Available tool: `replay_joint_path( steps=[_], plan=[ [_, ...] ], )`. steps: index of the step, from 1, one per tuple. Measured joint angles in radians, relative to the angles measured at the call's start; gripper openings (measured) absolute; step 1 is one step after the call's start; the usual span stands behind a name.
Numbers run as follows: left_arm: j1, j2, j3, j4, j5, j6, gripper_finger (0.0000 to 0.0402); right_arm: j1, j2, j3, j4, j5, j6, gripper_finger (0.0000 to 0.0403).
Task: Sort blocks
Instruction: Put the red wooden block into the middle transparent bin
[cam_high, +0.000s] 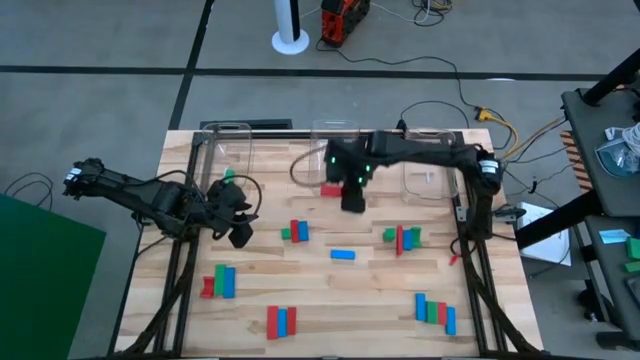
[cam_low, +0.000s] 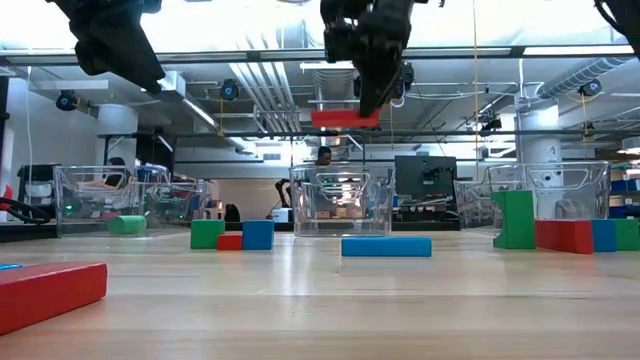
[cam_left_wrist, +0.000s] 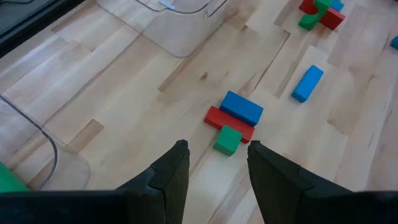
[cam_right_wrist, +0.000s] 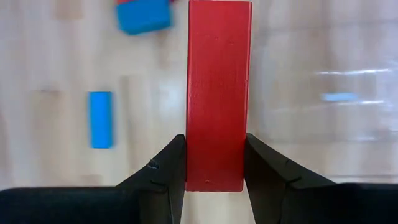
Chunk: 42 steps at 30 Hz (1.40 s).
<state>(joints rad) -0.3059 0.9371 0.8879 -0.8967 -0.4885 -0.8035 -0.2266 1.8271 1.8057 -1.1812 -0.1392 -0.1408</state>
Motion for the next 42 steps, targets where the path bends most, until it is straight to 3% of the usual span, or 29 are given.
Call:
replay_joint_path(
  steps=[11, 26, 33, 37, 42],
  plan=[
    [0.000, 0.000, 0.000, 0.004, 0.001, -0.056, 0.0142, -0.177, 0.043, -0.001, -0.003, 0.037, -0.272, 0.0120],
    [0.000, 0.006, 0.000, 0.024, -0.001, -0.100, 0.0142, -0.236, 0.066, -0.008, 0.099, 0.007, -0.342, 0.0121],
    [0.000, 0.009, 0.000, 0.032, -0.001, -0.105, 0.0142, -0.235, 0.066, -0.009, 0.139, 0.008, -0.303, 0.0179],
    [0.000, 0.010, 0.000, 0.036, -0.001, -0.105, 0.0142, -0.234, 0.065, 0.007, 0.136, 0.009, -0.253, 0.0158],
    [0.000, 0.010, 0.000, 0.039, 0.000, -0.105, 0.0142, -0.205, 0.029, 0.030, 0.115, 0.008, -0.153, 0.0104]
  ],
)
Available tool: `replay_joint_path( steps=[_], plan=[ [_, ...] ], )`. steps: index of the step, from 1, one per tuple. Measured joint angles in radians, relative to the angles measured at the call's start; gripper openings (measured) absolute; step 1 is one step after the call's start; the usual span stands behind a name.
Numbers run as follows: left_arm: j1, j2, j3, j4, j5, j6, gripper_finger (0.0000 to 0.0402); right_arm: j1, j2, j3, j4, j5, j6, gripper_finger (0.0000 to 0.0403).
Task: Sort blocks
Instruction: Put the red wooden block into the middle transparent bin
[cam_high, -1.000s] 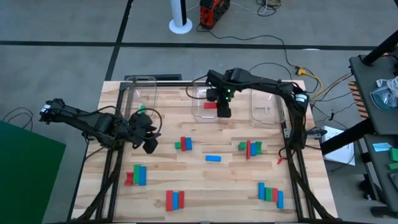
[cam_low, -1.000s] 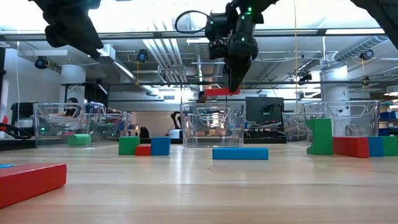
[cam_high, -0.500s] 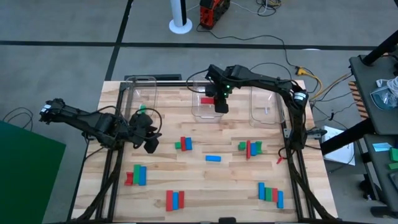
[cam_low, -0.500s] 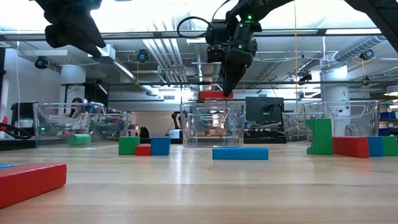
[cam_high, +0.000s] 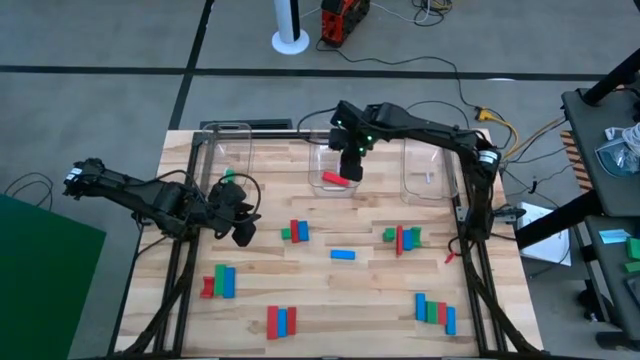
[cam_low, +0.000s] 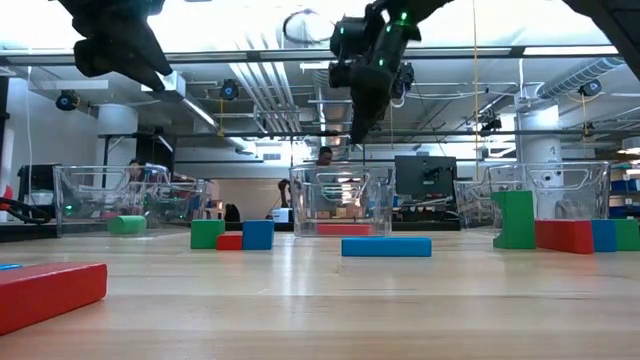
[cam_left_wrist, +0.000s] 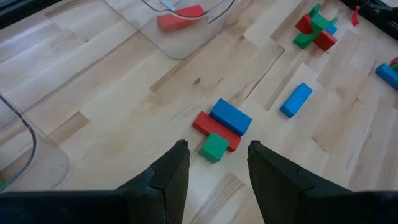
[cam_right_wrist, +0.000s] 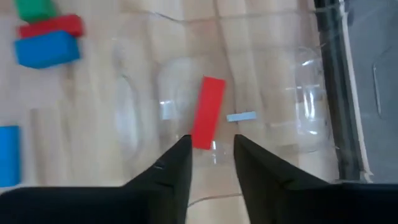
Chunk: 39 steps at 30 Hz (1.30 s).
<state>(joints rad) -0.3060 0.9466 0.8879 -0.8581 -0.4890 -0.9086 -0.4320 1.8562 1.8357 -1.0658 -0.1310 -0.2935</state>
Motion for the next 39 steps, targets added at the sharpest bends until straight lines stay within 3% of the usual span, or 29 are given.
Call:
replay_joint_path(
  steps=[8, 14, 20, 31, 34, 39],
  plan=[
    [0.000, 0.000, 0.000, 0.003, 0.000, 0.009, 0.0142, 0.174, -0.110, -0.006, -0.021, -0.001, 0.167, 0.0014],
    [0.000, 0.000, 0.000, 0.019, 0.000, 0.009, 0.0142, 0.343, -0.167, -0.008, -0.020, 0.011, 0.296, 0.0012],
    [0.000, 0.000, 0.000, 0.126, 0.000, 0.003, 0.0142, 0.478, -0.225, -0.033, -0.005, 0.122, 0.332, 0.0012],
    [-0.002, 0.045, 0.000, 0.410, -0.016, -0.173, 0.0142, 0.544, -0.477, -0.287, 0.068, 0.191, 0.428, 0.0012],
    [-0.005, 0.073, 0.008, 0.447, 0.047, -0.229, 0.0142, 0.544, -0.561, -0.361, 0.073, 0.211, 0.460, 0.0012],
    [-0.021, 0.154, 0.097, 0.391, 0.332, -0.349, 0.0142, 0.543, -0.664, -0.444, 0.077, 0.220, 0.458, 0.0012]
  ],
)
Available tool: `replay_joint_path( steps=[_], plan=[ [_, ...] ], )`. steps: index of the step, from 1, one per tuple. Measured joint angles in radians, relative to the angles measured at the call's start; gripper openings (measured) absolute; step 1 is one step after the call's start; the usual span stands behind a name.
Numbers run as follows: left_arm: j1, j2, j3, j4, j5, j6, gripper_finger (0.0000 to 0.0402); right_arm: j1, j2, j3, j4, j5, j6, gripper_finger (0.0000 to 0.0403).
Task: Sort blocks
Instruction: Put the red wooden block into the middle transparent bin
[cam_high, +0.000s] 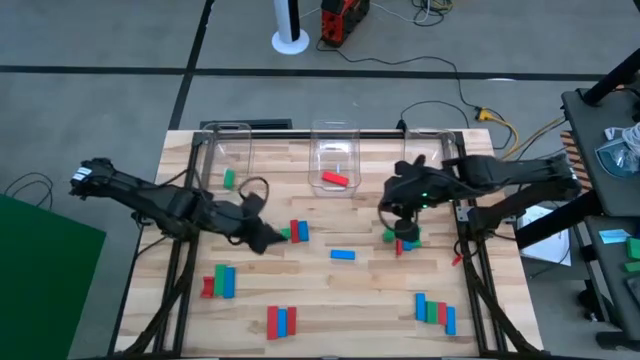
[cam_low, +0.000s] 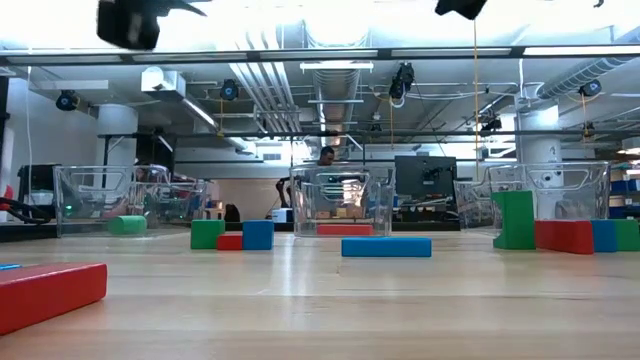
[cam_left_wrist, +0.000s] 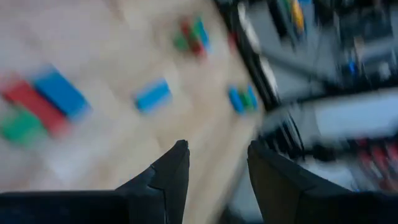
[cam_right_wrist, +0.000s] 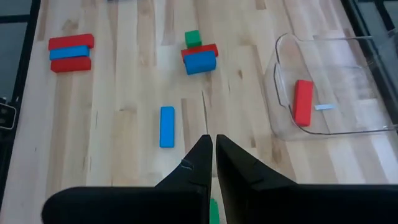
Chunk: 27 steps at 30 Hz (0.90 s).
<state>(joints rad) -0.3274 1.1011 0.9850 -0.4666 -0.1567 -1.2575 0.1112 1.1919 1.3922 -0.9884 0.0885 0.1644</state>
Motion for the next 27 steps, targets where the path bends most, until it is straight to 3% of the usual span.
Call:
replay_joint_path(
  steps=[6, 12, 16, 23, 27],
  plan=[
    [-0.064, 0.135, 0.179, -0.301, 0.218, -0.047, 0.0142, 0.000, -0.051, -0.027, 0.007, 0.001, -0.029, 0.0012],
    [-0.173, 0.291, 0.368, -0.583, 0.247, 0.069, 0.0142, 0.000, -0.055, -0.028, 0.008, 0.001, -0.088, 0.0012],
    [-0.242, 0.380, 0.446, -0.608, 0.246, 0.055, 0.0142, 0.000, -0.052, -0.029, 0.008, 0.001, -0.074, 0.0012],
    [-0.309, 0.476, 0.461, -0.577, 0.251, -0.213, 0.0137, 0.000, -0.052, -0.038, 0.028, 0.002, -0.027, 0.0012],
    [-0.323, 0.524, 0.461, -0.570, 0.248, -0.333, 0.0096, 0.000, -0.052, -0.043, 0.058, 0.002, -0.026, 0.0012]
  ],
)
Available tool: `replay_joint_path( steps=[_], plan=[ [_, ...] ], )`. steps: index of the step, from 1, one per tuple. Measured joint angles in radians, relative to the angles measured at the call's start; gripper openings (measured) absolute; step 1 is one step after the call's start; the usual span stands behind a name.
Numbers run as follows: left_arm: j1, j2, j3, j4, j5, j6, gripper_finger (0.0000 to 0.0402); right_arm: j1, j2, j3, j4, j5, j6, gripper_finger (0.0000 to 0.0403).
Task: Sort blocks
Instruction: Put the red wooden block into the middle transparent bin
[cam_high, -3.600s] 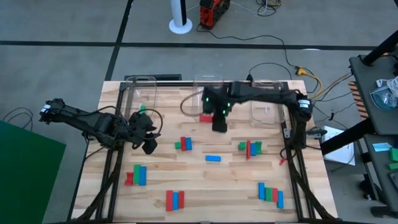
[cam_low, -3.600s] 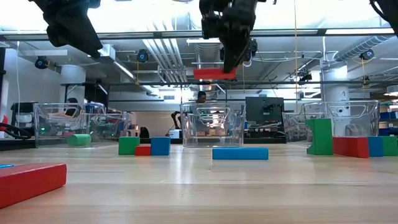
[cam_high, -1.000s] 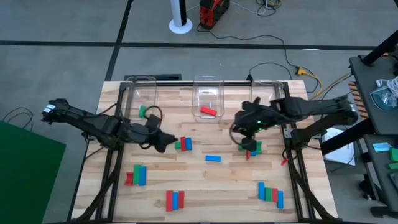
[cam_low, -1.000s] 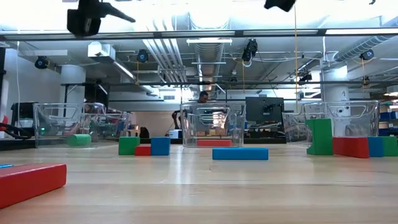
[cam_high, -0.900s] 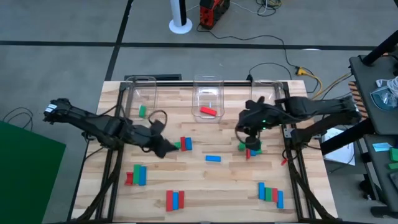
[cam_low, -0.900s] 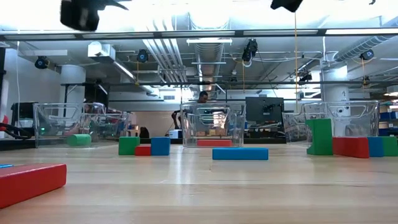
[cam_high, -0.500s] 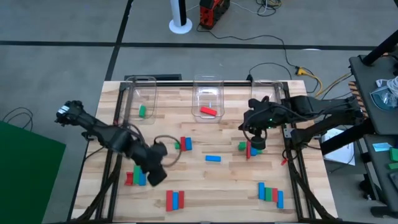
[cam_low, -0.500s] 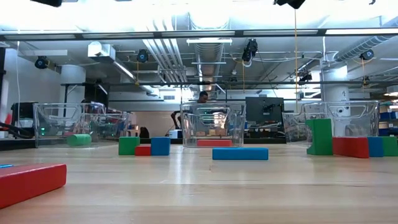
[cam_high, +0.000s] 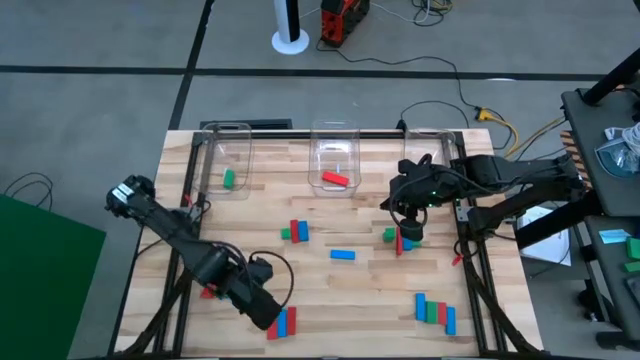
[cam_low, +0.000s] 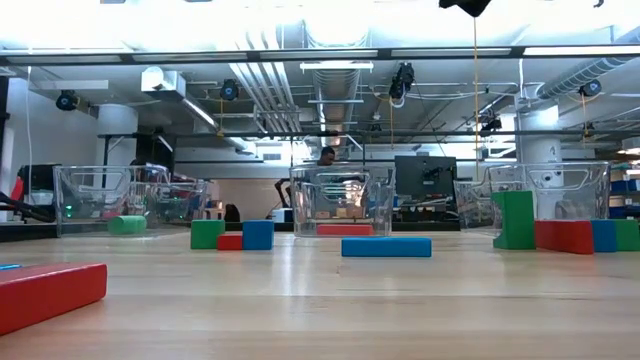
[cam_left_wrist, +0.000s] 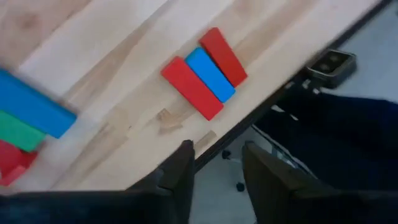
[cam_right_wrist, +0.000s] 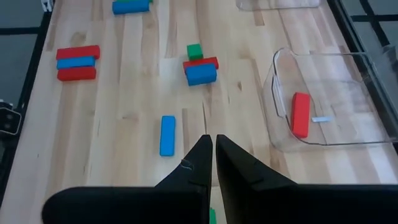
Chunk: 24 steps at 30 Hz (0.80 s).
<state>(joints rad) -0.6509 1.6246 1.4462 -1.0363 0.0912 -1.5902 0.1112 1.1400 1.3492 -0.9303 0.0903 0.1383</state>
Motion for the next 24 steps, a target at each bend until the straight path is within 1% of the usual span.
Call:
replay_joint_path(
  steps=[3, 4, 8, 12, 17, 24],
  plan=[
    [-0.008, 0.039, 0.001, 0.012, 0.020, -0.007, 0.0026, 0.000, 0.000, -0.007, 0.033, 0.018, 0.000, 0.0012],
    [-0.009, 0.049, 0.001, 0.015, 0.029, -0.016, 0.0014, 0.000, 0.000, -0.009, 0.039, 0.024, 0.000, 0.0012],
    [-0.010, 0.106, 0.001, 0.021, 0.029, -0.029, 0.0003, 0.000, 0.000, -0.015, 0.055, 0.044, 0.005, 0.0012],
    [-0.009, 0.174, -0.001, 0.021, 0.025, -0.047, 0.0001, 0.000, 0.001, -0.028, 0.054, 0.068, 0.028, 0.0012],
    [-0.012, 0.261, -0.001, 0.027, 0.023, -0.017, 0.0000, 0.000, 0.001, -0.037, 0.054, 0.072, 0.029, 0.0012],
    [-0.013, 0.353, -0.001, 0.120, 0.023, 0.014, 0.0000, 0.000, 0.001, -0.039, 0.054, 0.094, 0.027, 0.0012]
  ],
)
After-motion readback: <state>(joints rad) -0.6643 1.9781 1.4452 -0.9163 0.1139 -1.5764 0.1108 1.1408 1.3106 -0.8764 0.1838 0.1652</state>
